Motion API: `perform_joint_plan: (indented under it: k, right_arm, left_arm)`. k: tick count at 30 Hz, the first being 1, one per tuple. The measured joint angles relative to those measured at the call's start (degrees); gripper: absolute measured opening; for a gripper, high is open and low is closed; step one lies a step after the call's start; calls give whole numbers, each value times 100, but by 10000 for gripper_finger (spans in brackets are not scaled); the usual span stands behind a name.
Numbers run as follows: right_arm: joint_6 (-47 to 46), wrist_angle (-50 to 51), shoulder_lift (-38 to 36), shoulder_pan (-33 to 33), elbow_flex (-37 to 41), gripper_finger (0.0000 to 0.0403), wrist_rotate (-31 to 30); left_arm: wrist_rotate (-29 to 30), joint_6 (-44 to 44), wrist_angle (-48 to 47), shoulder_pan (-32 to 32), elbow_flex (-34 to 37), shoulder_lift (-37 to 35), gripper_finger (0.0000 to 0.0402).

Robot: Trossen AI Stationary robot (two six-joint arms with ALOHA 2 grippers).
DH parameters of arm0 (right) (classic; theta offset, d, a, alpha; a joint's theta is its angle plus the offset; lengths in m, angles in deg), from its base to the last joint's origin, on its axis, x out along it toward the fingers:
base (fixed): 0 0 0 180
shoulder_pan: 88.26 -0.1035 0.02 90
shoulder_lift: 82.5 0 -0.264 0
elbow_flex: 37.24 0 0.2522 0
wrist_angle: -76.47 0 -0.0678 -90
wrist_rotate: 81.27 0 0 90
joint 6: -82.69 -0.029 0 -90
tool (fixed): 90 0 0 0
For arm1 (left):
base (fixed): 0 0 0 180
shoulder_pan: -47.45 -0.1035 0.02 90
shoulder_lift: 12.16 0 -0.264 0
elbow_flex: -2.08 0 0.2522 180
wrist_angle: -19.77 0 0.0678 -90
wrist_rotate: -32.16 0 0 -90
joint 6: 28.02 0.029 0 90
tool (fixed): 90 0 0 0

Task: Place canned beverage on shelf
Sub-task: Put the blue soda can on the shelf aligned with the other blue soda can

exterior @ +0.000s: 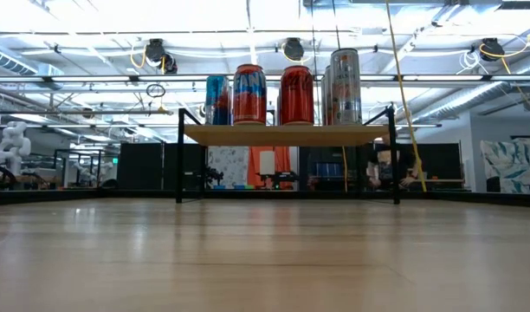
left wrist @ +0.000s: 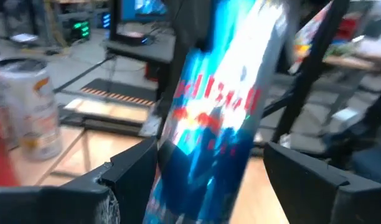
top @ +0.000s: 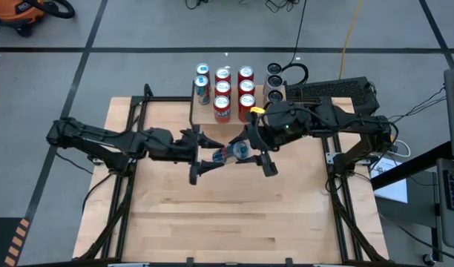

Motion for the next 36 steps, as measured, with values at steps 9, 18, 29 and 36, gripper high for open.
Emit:
perform_joint_plan:
  k: [9,18,29,36]
  right_arm:
    - [-147,-330,0,85,0,215,105]
    - [-254,-545,0,143,0,215,108]
    - [-305,-562,-7,143,-2,215,142]
    - [-399,-536,-7,141,-2,215,133]
  left_arm:
    - [341,439,-208,2,0,170,294]
    - [369,442,-198,-10,0,167,293]
    - [424,495,17,-7,-113,163,265]
    - [409,472,-46,-3,-122,163,247]
